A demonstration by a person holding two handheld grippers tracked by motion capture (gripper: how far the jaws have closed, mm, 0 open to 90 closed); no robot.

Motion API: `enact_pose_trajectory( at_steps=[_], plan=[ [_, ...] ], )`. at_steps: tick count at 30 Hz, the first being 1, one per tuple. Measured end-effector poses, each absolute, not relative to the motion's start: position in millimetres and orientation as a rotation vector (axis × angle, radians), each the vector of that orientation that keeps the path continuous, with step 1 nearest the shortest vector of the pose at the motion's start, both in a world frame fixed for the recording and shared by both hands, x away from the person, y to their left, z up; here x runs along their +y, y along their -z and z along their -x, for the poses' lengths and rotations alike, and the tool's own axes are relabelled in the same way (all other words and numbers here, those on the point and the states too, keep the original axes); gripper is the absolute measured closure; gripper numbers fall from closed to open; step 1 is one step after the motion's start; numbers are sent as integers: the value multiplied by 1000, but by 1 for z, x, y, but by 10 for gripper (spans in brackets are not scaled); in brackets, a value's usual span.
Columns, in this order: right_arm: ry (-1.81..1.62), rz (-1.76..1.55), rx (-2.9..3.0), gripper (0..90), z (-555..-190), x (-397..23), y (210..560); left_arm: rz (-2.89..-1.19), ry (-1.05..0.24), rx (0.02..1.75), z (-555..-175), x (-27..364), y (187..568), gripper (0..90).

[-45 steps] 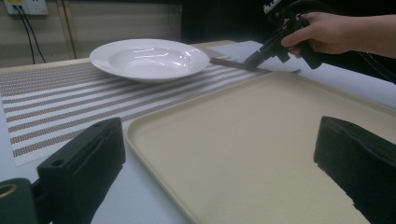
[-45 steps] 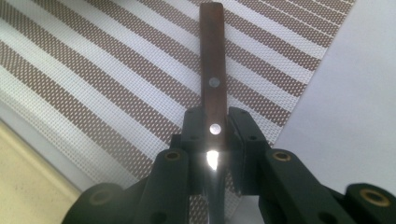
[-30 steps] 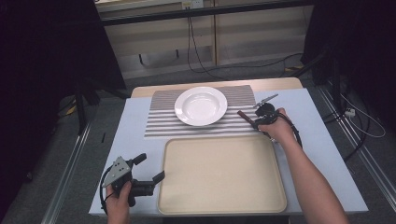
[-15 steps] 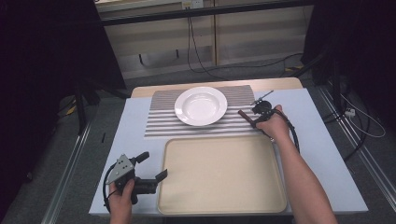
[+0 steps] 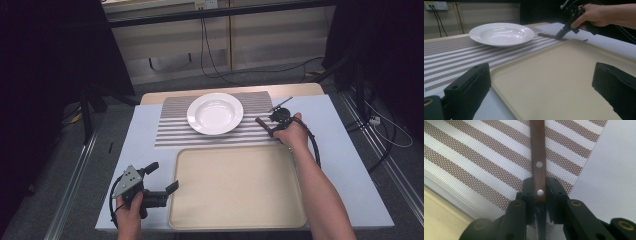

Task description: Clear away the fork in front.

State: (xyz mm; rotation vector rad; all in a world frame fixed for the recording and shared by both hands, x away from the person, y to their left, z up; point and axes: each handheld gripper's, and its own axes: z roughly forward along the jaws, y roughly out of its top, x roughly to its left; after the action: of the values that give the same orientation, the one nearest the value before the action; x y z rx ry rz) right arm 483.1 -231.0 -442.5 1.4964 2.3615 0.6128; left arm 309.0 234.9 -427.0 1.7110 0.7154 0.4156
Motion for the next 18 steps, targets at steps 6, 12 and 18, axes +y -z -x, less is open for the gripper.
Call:
enact_pose_trajectory(
  at_steps=[6,12,18],
  plan=[
    [-695,-1504,2348,785,-481,-238,445,-1720,-420,715,-309,233,427,24],
    [-740,-1487,2330,786,-477,-241,445,-1714,-428,724,-310,234,427,23],
    [-832,-1493,2269,787,-475,-250,436,-1713,-432,726,-309,235,426,22]
  ],
)
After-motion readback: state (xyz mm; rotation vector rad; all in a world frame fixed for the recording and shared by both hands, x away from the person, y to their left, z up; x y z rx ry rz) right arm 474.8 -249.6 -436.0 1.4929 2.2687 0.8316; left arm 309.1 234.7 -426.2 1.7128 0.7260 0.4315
